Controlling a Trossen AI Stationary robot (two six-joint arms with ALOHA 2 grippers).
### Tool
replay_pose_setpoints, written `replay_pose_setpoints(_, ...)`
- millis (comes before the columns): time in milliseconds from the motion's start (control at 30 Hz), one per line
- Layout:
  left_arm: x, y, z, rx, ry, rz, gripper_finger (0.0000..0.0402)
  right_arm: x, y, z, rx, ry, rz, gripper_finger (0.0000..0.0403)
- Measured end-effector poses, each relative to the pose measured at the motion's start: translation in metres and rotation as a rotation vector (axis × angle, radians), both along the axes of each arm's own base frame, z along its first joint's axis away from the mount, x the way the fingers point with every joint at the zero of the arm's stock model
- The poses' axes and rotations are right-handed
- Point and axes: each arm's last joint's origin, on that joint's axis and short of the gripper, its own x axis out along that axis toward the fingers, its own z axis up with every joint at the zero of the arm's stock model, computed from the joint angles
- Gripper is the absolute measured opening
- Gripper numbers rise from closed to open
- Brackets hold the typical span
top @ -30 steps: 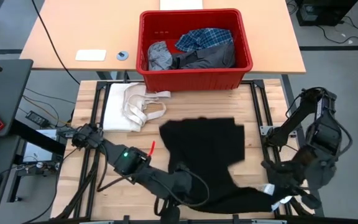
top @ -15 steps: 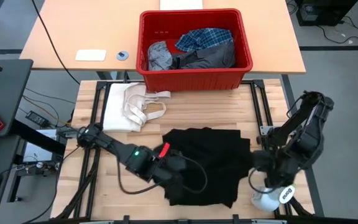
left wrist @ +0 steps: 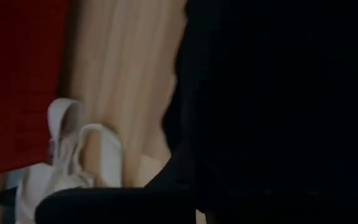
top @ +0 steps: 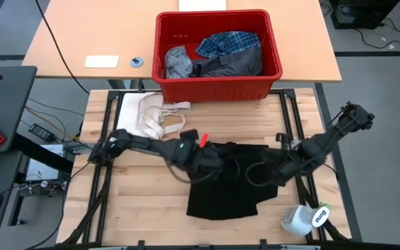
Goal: Fold Laundry from Bin
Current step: Fold the black shirt
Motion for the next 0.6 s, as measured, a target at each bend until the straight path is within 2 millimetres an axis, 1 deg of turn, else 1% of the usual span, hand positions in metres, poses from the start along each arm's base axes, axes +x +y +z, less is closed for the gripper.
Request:
replay_pose_setpoints(133, 0.011, 0.023, -0.012, 0.024, 0.061, 0.003, 0.0005, 0.008, -0.014, -0.023, -0.001, 0.019, 0.01, 0.0005)
replay_pose_setpoints(300, 0.027, 0.046, -0.04, 0.007, 0.151, 0.052, 0.0005, 0.017, -0.033, -0.05, -0.001, 0.049, 0.017, 0.0006)
replay_pose_setpoints(367, 0.034, 0.056, -0.054, 0.011, 0.18, 0.082, 0.001, 0.02, -0.04, -0.058, -0.007, 0.047, -0.01, 0.0016)
replay_pose_setpoints(467, 0.041, 0.067, -0.069, 0.012, 0.208, 0.121, 0.0044, 0.022, -0.048, -0.067, 0.025, 0.062, -0.03, 0.0049)
replay_pose_setpoints(600, 0.04, 0.078, -0.068, 0.035, 0.203, 0.154, 0.0129, 0.023, -0.058, -0.07, 0.066, 0.09, -0.067, 0.0114)
